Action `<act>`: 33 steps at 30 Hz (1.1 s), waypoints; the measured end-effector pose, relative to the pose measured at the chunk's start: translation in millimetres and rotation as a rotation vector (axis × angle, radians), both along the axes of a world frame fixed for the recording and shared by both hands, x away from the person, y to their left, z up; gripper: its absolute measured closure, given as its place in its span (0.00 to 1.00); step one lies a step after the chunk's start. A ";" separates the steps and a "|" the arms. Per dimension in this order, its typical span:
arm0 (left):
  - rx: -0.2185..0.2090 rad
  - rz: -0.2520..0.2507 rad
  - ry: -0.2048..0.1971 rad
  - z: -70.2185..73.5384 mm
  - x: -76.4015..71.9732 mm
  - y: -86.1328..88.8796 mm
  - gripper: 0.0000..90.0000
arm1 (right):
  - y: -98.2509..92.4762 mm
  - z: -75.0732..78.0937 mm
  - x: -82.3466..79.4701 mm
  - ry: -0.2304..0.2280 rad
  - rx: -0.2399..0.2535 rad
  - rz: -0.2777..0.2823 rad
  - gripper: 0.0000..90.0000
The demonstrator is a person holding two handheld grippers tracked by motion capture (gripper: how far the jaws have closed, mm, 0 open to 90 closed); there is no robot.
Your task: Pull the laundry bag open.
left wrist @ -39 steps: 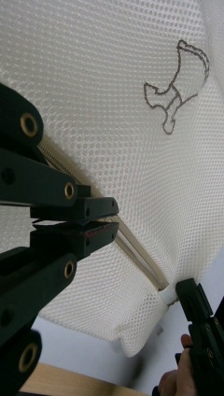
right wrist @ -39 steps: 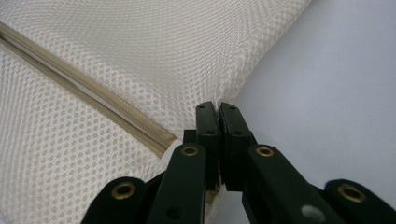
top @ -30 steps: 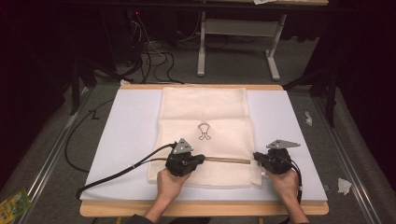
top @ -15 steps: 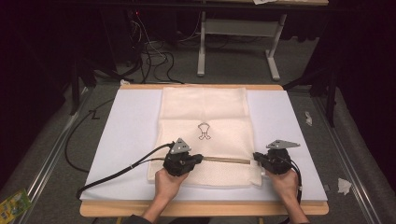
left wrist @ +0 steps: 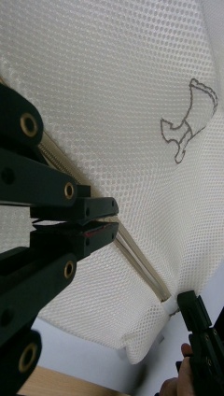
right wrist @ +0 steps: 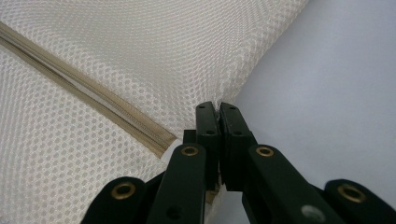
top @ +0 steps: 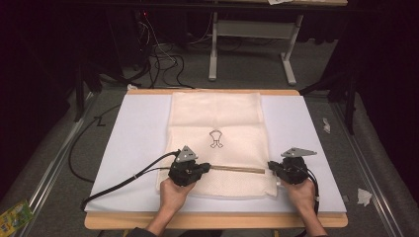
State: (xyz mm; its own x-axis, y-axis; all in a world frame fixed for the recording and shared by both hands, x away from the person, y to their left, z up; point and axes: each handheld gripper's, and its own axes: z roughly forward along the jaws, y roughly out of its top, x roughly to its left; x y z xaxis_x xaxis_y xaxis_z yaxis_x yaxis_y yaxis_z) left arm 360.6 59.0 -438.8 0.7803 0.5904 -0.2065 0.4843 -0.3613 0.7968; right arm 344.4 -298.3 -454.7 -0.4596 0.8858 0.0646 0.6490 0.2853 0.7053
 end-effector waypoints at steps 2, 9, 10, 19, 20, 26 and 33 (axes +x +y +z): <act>0.000 0.000 0.001 0.0 0.1 0.3 0.97 | 0.1 0.3 0.0 0.000 0.000 0.001 0.99; 0.002 0.000 -0.003 0.4 -0.1 0.7 0.97 | -0.4 1.4 0.2 -0.005 0.000 0.003 0.99; 0.002 0.004 -0.005 0.5 -0.4 0.8 0.97 | -0.2 1.7 0.1 -0.004 0.002 0.002 0.99; 0.008 0.008 -0.017 1.9 -1.3 5.0 0.97 | -0.6 1.2 0.8 -0.003 0.002 -0.001 0.99; 0.010 0.010 -0.019 1.6 -1.2 5.2 0.97 | -0.6 1.2 0.8 -0.003 0.003 -0.001 0.99; 0.005 0.021 -0.018 1.6 -1.1 10.6 0.97 | -0.7 1.1 1.1 -0.002 -0.001 -0.003 0.99; -0.001 0.044 -0.023 2.8 -1.0 20.2 0.97 | -0.4 0.5 1.5 -0.002 0.001 -0.005 0.99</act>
State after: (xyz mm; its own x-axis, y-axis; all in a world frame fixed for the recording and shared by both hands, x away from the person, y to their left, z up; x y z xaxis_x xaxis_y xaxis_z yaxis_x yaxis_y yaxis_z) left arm 359.7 79.2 -436.0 0.7582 0.6239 -0.1894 0.4810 -0.3391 0.8085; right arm 345.8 -298.7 -454.2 -0.4556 0.8879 0.0643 0.6491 0.2819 0.7065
